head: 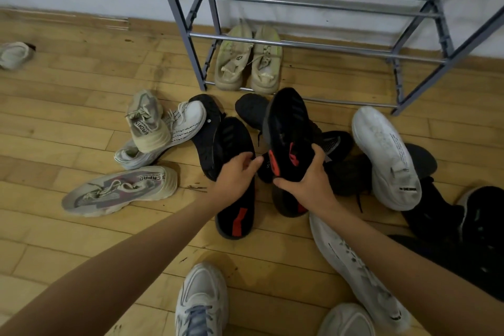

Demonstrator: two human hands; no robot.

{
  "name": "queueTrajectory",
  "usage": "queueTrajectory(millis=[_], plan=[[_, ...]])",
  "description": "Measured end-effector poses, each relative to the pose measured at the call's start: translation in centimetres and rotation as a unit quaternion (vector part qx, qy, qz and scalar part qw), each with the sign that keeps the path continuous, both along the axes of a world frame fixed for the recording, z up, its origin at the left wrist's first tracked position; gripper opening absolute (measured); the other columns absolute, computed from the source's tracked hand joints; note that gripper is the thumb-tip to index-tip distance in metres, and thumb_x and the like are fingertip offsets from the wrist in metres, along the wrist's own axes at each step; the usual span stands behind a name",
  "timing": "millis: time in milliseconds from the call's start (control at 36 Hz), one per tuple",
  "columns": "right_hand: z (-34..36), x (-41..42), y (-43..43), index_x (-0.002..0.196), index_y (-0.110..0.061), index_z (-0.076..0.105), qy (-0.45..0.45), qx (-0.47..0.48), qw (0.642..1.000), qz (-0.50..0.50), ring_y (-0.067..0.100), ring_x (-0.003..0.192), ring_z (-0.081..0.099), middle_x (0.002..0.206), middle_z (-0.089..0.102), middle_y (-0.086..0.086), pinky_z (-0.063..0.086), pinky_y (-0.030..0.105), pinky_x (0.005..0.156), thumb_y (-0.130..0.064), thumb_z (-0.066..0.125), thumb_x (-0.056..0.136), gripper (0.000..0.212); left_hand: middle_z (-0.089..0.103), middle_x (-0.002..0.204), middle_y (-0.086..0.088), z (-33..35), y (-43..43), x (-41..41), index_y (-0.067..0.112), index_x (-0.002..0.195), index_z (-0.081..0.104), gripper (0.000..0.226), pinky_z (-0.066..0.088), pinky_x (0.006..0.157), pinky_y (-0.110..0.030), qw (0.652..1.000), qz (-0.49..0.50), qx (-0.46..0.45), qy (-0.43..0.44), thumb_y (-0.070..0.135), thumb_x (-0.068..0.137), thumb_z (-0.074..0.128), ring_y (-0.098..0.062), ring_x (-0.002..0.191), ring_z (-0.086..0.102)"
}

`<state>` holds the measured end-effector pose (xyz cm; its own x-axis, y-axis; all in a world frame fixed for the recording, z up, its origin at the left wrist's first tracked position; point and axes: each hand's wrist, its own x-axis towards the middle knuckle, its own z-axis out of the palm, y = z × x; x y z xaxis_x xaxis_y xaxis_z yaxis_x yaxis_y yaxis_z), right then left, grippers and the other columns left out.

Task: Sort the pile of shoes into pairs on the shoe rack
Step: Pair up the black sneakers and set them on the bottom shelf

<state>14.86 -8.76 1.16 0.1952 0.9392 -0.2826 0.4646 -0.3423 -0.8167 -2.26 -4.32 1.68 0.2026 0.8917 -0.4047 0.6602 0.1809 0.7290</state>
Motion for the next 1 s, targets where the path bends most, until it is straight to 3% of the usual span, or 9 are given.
queueTrajectory(millis=[83, 194, 278, 417, 528, 667, 778, 833, 1000], plan=[[0.4, -1.3, 0.3, 0.143, -0.022, 0.009, -0.002, 0.011, 0.999, 0.031, 0.023, 0.127, 0.045, 0.139, 0.041, 0.008, 0.045, 0.037, 0.102, -0.034, 0.085, 0.064, 0.11, 0.06, 0.125, 0.002, 0.5, -0.3, 0.5, 0.021, 0.135, 0.047, 0.056, 0.048, 0.098, -0.036, 0.99, 0.044, -0.096, -0.098, 0.052, 0.089, 0.054, -0.018, 0.115, 0.057], [0.6, -2.7, 0.6, 0.141, -0.021, 0.014, -0.011, 0.02, 0.997, 0.073, 0.019, 0.125, 0.047, 0.138, 0.043, 0.004, 0.045, 0.033, 0.1, -0.038, 0.084, 0.064, 0.106, 0.064, 0.114, -0.005, 0.7, -0.2, -0.1, 0.022, 0.116, 0.053, 0.027, 0.056, 0.088, -0.044, 0.967, 0.117, -0.132, -0.186, 0.024, 0.09, 0.06, -0.02, 0.102, 0.064], [1.2, -2.9, 1.3, 0.143, -0.024, 0.018, 0.025, -0.008, 0.992, 0.126, 0.011, 0.125, 0.042, 0.14, 0.039, -0.004, 0.04, 0.026, 0.1, -0.035, 0.079, 0.074, 0.093, 0.068, 0.107, -0.005, 0.9, 0.1, -1.9, 0.024, 0.109, 0.058, 0.023, 0.055, 0.089, -0.047, 0.965, 0.155, -0.109, -0.184, 0.021, 0.086, 0.055, -0.022, 0.101, 0.065], [1.4, -3.2, 2.4, 0.143, -0.031, 0.028, 0.129, -0.082, 0.979, 0.137, 0.011, 0.132, 0.038, 0.146, 0.034, -0.008, 0.038, 0.038, 0.108, -0.032, 0.068, 0.084, 0.071, 0.067, 0.096, -0.001, 1.1, 1.3, -6.0, 0.018, 0.114, 0.058, 0.027, 0.054, 0.078, -0.036, 0.955, 0.206, -0.104, -0.189, 0.01, 0.089, 0.049, -0.019, 0.09, 0.064], [0.1, -3.7, 3.1, 0.143, -0.018, 0.032, 0.055, -0.138, 0.984, 0.102, 0.017, 0.128, 0.044, 0.144, 0.041, 0.002, 0.036, 0.025, 0.099, -0.033, 0.062, 0.09, 0.062, 0.066, 0.093, -0.001, 1.2, 1.3, -8.9, 0.016, 0.118, 0.059, 0.031, 0.05, 0.073, -0.034, 0.947, 0.235, -0.118, -0.185, 0.008, 0.091, 0.046, -0.02, 0.089, 0.062], [-1.2, -4.6, 3.1, 0.146, -0.013, 0.029, -0.008, -0.216, 0.965, 0.148, 0.023, 0.131, 0.042, 0.144, 0.042, 0.007, 0.036, 0.032, 0.104, -0.032, 0.063, 0.088, 0.07, 0.065, 0.099, -0.004, 0.8, 0.4, -11.2, 0.02, 0.118, 0.057, 0.031, 0.049, 0.07, -0.033, 0.942, 0.242, -0.149, -0.178, 0.009, 0.092, 0.045, -0.022, 0.09, 0.062], [-1.4, -5.7, 3.4, 0.144, -0.01, 0.03, -0.04, -0.223, 0.962, 0.154, 0.023, 0.121, 0.05, 0.139, 0.047, 0.009, 0.039, 0.027, 0.092, -0.032, 0.064, 0.088, 0.069, 0.064, 0.095, -0.005, 0.2, -0.3, -12.2, 0.012, 0.113, 0.058, 0.026, 0.049, 0.068, -0.033, 0.933, 0.268, -0.162, -0.179, 0.009, 0.092, 0.044, -0.022, 0.088, 0.061], [-1.6, -6.4, 3.5, 0.143, -0.008, 0.029, -0.052, -0.237, 0.957, 0.159, 0.021, 0.112, 0.053, 0.135, 0.049, 0.008, 0.042, 0.026, 0.085, -0.03, 0.063, 0.088, 0.068, 0.065, 0.094, -0.004, 0.0, -0.4, -12.6, 0.014, 0.111, 0.058, 0.024, 0.05, 0.071, -0.035, 0.928, 0.275, -0.17, -0.185, 0.009, 0.092, 0.044, -0.023, 0.089, 0.062], [-2.4, -7.9, 3.0, 0.134, -0.004, 0.032, -0.072, -0.241, 0.956, 0.154, 0.029, 0.113, 0.056, 0.126, 0.055, 0.014, 0.05, 0.036, 0.09, -0.02, 0.063, 0.088, 0.057, 0.064, 0.099, -0.009, -0.2, -0.7, -13.4, 0.009, 0.117, 0.058, 0.029, 0.05, 0.082, -0.042, 0.93, 0.255, -0.187, -0.185, 0.01, 0.092, 0.045, -0.025, 0.093, 0.061]])
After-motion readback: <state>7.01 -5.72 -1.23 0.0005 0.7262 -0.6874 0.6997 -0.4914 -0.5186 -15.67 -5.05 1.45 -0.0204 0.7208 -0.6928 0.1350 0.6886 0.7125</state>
